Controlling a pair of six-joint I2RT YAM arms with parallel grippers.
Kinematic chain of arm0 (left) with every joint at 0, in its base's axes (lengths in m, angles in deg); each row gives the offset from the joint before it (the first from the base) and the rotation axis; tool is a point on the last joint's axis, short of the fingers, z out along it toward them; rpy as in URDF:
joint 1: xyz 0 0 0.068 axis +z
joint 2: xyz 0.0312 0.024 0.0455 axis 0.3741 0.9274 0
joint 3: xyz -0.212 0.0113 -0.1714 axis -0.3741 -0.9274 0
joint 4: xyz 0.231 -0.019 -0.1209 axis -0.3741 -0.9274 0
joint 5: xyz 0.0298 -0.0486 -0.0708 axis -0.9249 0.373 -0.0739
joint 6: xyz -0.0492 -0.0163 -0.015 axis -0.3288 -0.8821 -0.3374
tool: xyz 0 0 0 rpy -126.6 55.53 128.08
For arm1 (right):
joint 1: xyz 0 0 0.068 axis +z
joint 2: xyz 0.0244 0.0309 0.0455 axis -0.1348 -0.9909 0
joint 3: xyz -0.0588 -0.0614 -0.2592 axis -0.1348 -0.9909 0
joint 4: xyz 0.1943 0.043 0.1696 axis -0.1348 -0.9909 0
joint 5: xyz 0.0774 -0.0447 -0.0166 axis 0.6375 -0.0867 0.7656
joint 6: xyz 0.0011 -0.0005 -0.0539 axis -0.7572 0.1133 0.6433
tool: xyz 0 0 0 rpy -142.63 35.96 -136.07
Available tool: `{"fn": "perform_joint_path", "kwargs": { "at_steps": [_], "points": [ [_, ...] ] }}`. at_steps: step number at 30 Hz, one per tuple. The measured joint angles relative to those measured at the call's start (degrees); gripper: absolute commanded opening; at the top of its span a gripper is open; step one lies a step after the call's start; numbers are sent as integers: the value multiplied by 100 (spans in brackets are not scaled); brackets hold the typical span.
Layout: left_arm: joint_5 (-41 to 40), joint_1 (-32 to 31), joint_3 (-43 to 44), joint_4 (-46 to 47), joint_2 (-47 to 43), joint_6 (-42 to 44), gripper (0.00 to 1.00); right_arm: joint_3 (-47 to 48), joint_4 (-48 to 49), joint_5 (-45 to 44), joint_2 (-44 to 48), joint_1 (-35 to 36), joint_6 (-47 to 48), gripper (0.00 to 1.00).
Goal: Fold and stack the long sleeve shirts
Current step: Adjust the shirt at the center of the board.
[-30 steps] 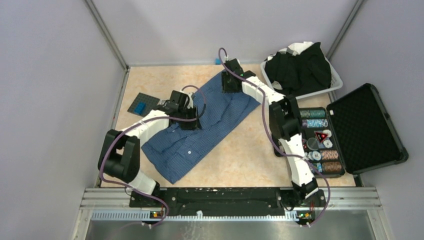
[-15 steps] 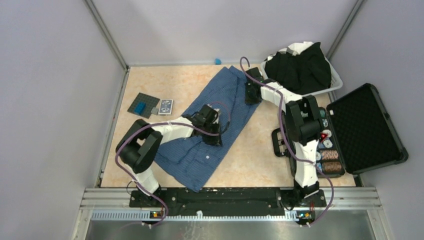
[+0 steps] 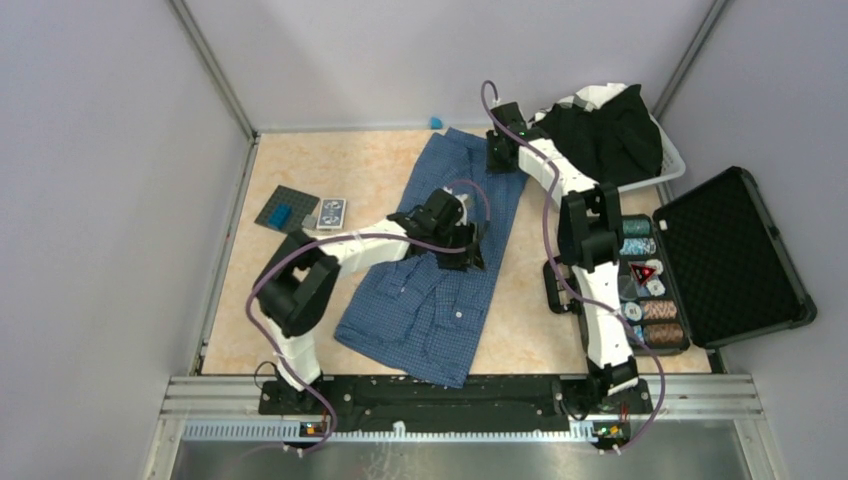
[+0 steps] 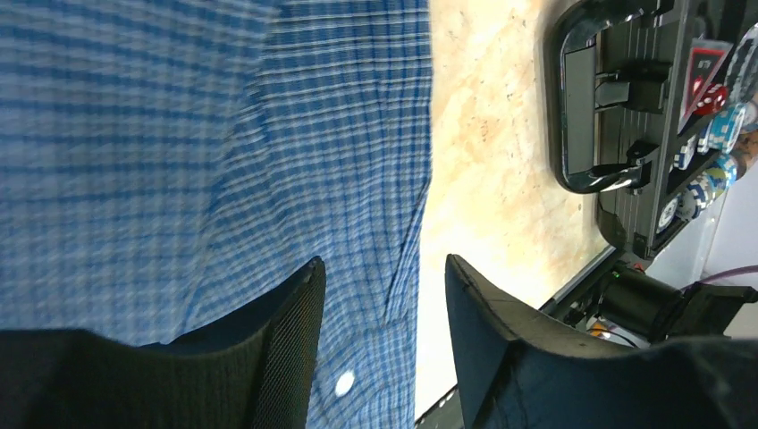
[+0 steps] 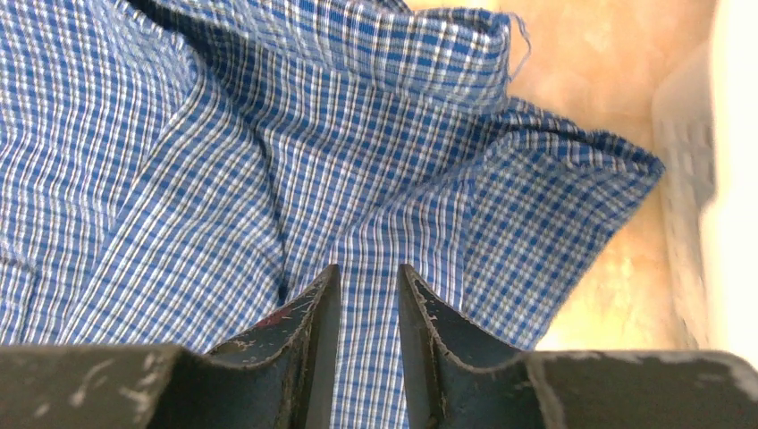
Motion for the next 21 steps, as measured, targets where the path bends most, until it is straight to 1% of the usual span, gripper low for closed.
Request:
{"fn": "perform_joint_path", "kwargs": {
  "at_steps": [2,4,8,11,13,15,21],
  "points": [
    [-131,157,-199,-142,-444,79,58,-55,-81,22,146,17,-4,26],
    [-295,450,-542,-352,-1123,181,56,-393,-66,22,468,74,-11,22],
    [-492,1244,-1241,-654,-2330,435,54,-1510,-7,-22,1408,442,-107,17],
    [-745,1716,-1692,-940,-2881,623,54,-2376,243,15,2015,907,-247,14],
    [-905,1810,-1895,-1198,-3053,752,52,-2697,330,96,2153,1172,-319,11],
    [-1014,1814,-1998,-1355,-3075,824,50,-2900,461,232,2114,1346,-380,10],
    [-946,1814,-2347,-1593,-3095,949,48,-2892,542,282,1521,1217,-404,7]
  ]
}}
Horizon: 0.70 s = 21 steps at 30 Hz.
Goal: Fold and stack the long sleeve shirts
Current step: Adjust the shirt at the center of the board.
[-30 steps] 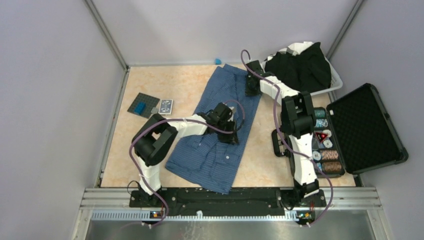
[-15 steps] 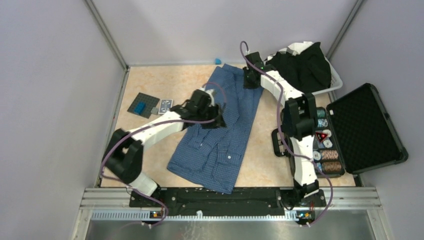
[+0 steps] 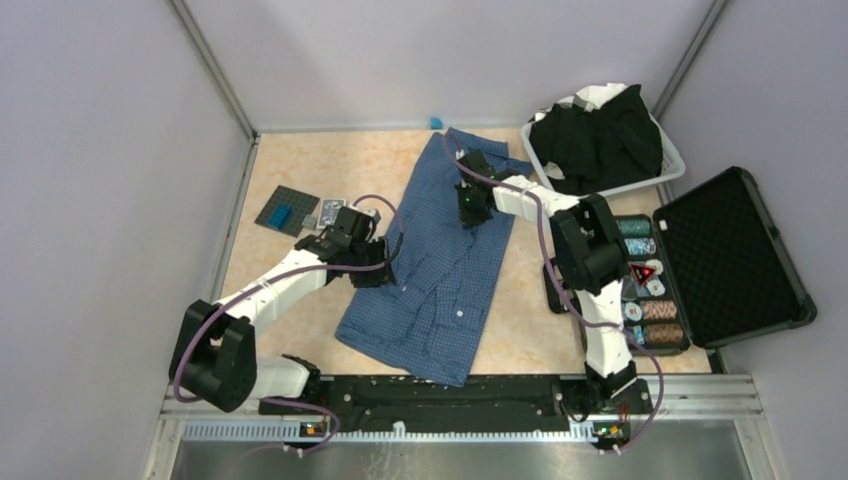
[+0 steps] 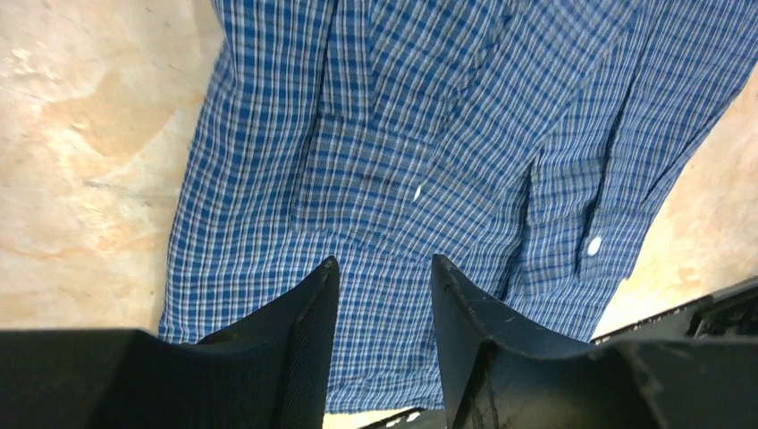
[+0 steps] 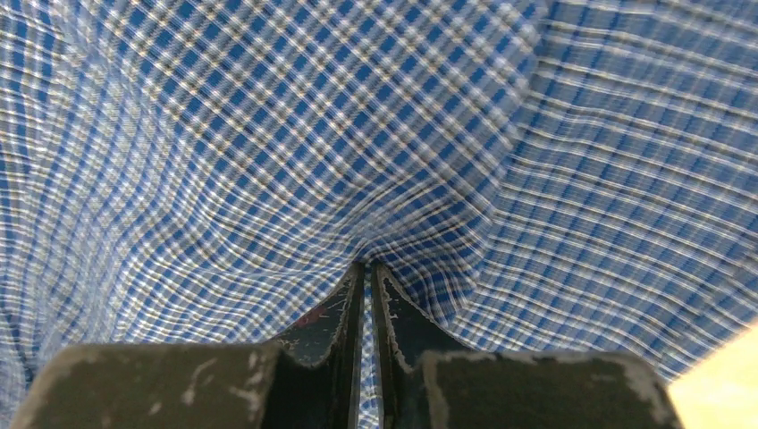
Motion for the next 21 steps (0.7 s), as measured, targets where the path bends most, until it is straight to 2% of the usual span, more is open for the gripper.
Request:
{"fn": "perform_joint_path", "kwargs": {
  "at_steps": [4,6,10,12,17,21],
  "points": [
    [321,-50,-251,11,-81,9,48,627,-90,11,-503,-184,120,6],
    [492,-140,-334,17,-94,-35,49,1266,-221,-20,-911,-326,216,7],
    [730,-387,-339,118,-94,-96,54,2479,-363,-63,-1631,-577,398,13],
    [737,-457,-323,114,-94,-85,59,2741,-466,-66,-1751,-651,448,19],
    [63,-393,-74,-164,-140,76,72,2653,-739,-114,-1521,-629,520,37],
    [-332,-74,-24,-160,-225,223,75,1329,-715,-155,-332,-413,378,43]
  ]
}}
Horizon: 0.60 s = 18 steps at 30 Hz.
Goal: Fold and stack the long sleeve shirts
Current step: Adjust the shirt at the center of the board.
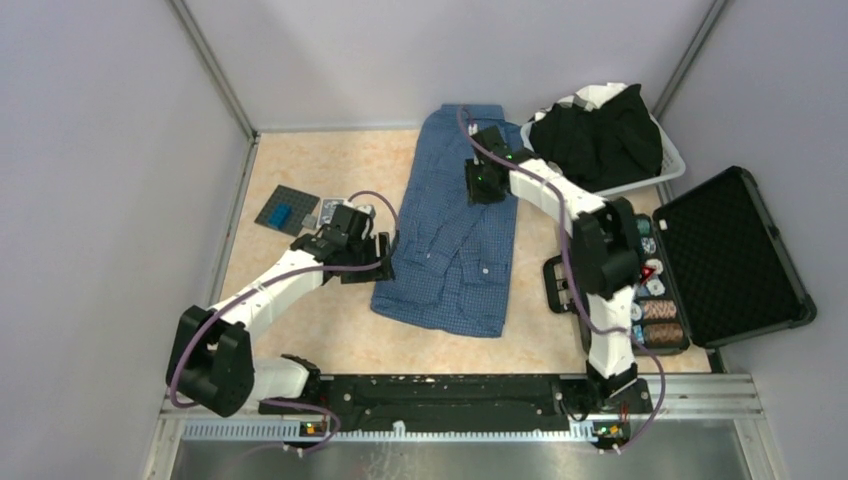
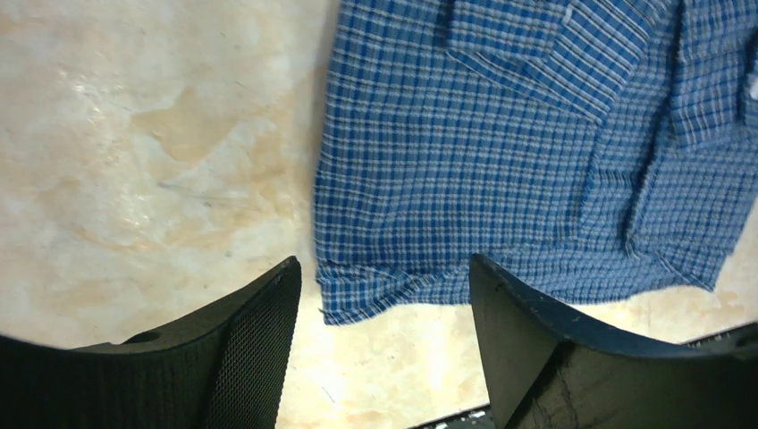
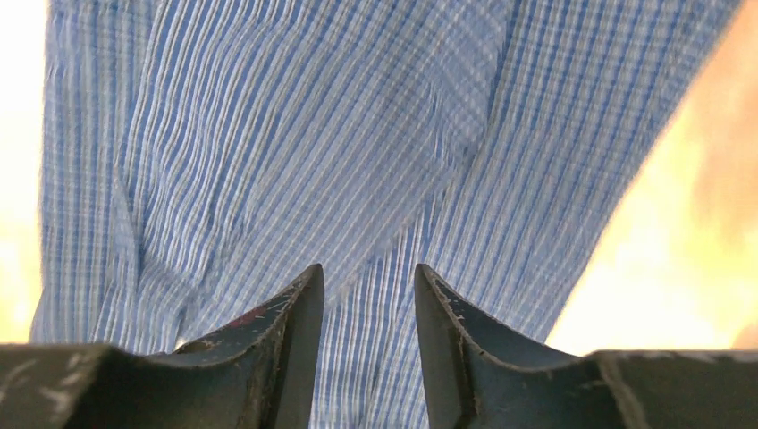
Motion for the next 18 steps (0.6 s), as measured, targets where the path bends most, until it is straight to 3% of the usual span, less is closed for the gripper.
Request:
{"fn": "perform_joint_path", "kwargs": {
  "at_steps": [5,9,13,18],
  "points": [
    [-24,153,-2,173,404,105,74,-2312,293,31,2354,260,-466,45],
    [57,149,-81,352,811,201,62,-3766,490,-2,3709,289,-835,45],
    [310,151,-162,560,1062,247,40,-4898,671,-28,4236,297,-1176,45],
    [678,105,-407,844,1165,181,23,-5637,793,31,4299,299,-1497,45]
  ]
}}
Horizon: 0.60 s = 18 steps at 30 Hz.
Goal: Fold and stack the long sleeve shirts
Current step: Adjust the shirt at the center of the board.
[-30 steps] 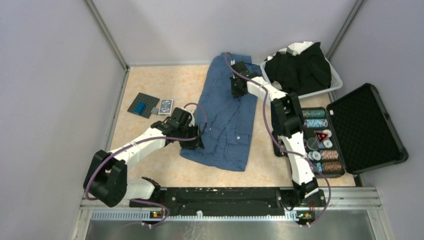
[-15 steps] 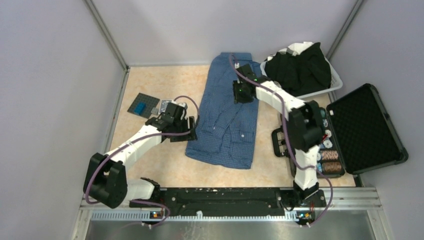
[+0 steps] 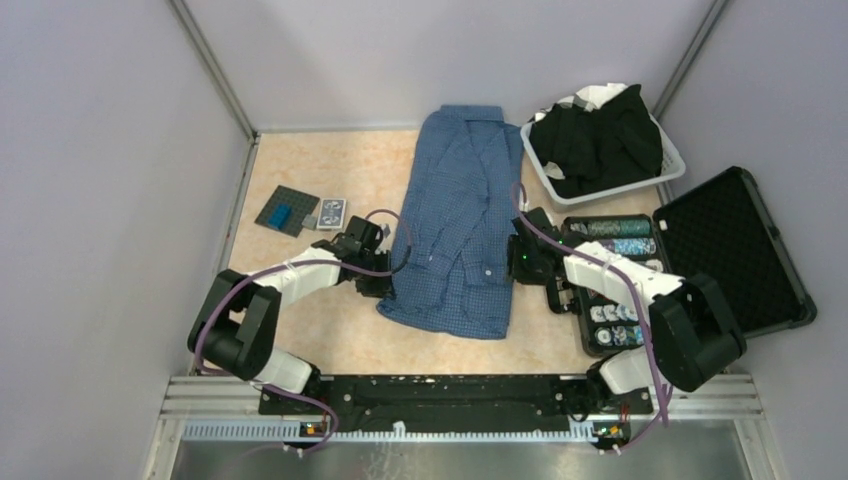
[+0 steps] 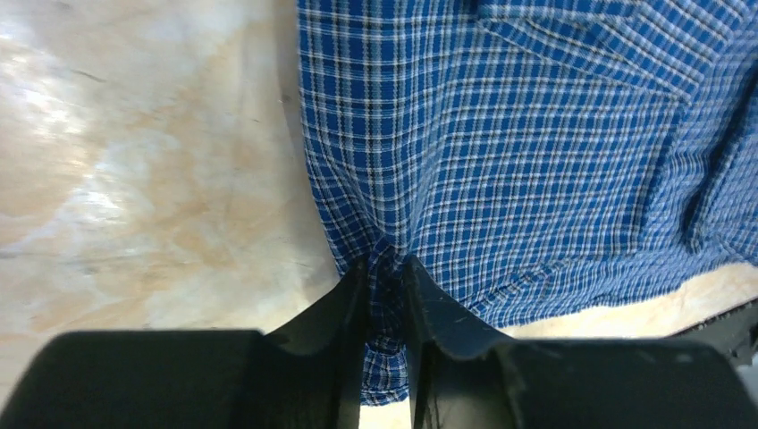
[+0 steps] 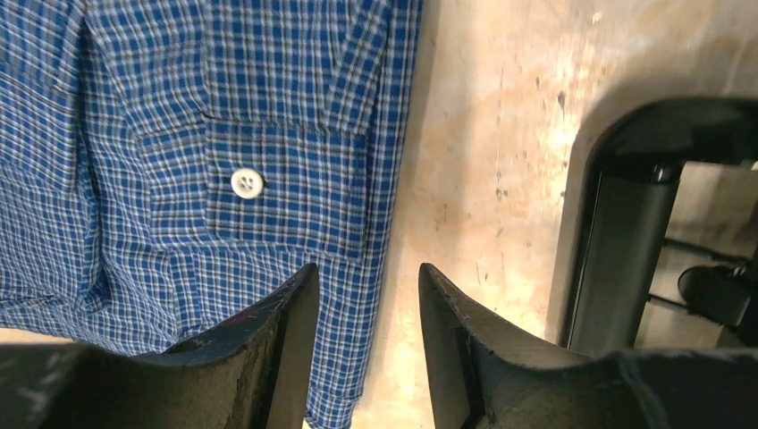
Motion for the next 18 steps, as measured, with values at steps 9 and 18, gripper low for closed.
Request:
{"fn": "perform_joint_path", "kwargs": {
  "at_steps": [9,18],
  "points": [
    [413,-758,-841,358,-660,-632,20,-763,131,63,654,190,-299,45],
    [282,-1200,-942,-367,-1377,-1054,65,-1067,-181,-44,1303,417,-503,54]
  ]
}}
